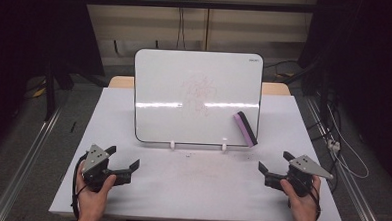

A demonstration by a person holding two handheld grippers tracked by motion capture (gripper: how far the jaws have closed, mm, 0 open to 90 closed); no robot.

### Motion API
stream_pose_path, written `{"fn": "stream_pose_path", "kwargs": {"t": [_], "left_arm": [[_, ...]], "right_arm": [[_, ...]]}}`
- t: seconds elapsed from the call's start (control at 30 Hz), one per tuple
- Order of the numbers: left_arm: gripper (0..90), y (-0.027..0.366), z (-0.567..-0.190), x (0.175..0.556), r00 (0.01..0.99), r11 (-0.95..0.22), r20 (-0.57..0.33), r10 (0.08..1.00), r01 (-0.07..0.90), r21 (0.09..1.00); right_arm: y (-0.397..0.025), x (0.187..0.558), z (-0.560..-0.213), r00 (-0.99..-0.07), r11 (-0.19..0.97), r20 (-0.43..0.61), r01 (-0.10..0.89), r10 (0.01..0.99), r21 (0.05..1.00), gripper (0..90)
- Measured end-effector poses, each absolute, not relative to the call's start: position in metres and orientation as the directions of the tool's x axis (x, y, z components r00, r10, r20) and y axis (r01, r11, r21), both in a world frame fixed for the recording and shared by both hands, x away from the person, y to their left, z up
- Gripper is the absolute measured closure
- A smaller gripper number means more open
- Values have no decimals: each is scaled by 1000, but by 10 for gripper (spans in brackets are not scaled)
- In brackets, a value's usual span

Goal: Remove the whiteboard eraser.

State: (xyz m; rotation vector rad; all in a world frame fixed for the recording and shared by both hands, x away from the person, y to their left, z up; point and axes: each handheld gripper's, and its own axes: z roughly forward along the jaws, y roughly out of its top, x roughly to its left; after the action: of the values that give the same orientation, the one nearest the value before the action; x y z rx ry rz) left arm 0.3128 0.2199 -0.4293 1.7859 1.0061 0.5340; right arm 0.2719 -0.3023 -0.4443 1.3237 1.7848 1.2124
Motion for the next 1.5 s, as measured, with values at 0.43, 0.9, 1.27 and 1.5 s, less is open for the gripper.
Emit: {"fn": "stream_pose_path", "kwargs": {"t": [0.43,0.9,1.27,1.5], "left_arm": [[54,215,-431,313,571,-182,-89,816,399,899],[53,209,-433,315,582,-194,-97,807,417,888],[53,205,-434,316,592,-200,-94,801,412,889],[53,205,-434,316,591,-206,-91,802,415,886]], "right_arm": [[-300,271,-444,-354,104,48,400,934,910,42],[-292,280,-437,-373,134,34,416,927,900,42],[-277,296,-422,-410,165,16,404,912,900,69],[-269,312,-410,-421,210,-29,390,907,897,94]]}}
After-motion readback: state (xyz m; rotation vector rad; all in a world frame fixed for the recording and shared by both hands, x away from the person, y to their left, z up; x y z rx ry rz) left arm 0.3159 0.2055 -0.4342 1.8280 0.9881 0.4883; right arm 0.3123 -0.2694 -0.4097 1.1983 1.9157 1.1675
